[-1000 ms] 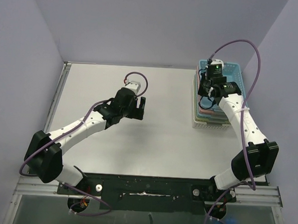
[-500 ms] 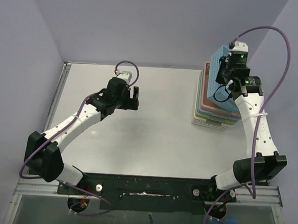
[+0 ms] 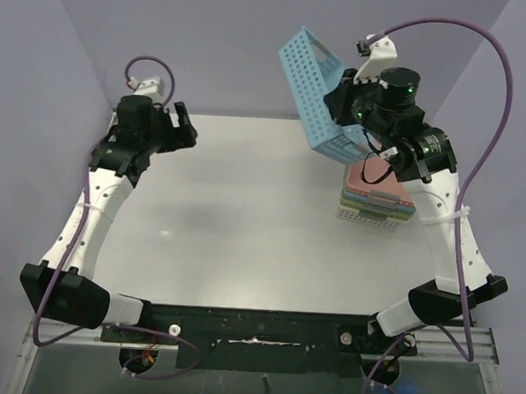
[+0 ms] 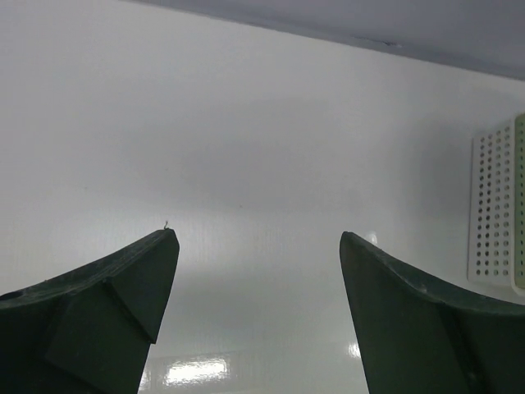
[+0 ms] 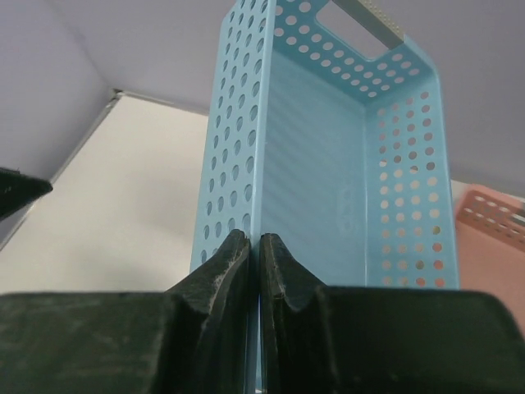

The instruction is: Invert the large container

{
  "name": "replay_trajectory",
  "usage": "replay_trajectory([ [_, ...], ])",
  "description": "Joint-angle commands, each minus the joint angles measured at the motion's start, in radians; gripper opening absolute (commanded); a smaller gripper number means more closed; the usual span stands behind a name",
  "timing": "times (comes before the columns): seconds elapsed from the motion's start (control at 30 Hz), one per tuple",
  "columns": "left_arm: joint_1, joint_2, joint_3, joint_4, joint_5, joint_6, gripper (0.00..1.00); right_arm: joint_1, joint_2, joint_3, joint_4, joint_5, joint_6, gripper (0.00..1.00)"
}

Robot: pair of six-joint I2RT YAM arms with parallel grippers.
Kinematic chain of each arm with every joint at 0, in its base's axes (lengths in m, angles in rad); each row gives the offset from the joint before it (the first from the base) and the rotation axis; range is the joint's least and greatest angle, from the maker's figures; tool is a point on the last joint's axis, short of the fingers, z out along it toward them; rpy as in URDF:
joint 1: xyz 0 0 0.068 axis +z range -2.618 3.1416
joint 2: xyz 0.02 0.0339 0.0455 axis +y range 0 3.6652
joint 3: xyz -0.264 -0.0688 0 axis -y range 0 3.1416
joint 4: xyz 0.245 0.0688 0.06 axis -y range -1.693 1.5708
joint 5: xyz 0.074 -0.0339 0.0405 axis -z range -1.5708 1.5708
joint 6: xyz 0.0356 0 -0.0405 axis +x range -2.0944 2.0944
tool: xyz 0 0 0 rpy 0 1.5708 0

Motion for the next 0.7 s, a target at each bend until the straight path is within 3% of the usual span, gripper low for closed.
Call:
replay_trajectory([
  [0.0, 0.195, -0.104, -0.010, -0.005, 0.089, -0.035, 0.81, 0.075, 0.058, 0.031, 0.160, -0.147, 0.083, 0.00],
  [0.23, 0.374, -0.128, -0.168, -0.025, 0.162, -0.148, 0.81, 0.180, 0.161, -0.036, 0.288, -0.263, 0.243, 0.00],
  [0.37, 0.404, -0.125, -0.196, -0.023, 0.197, -0.152, 0.81, 0.186, 0.197, -0.127, 0.441, -0.323, 0.387, 0.00],
  [0.67, 0.418, -0.125, -0.128, -0.058, 0.175, -0.177, 0.80, 0.198, 0.418, -0.076, 0.675, -0.428, 0.688, 0.00],
])
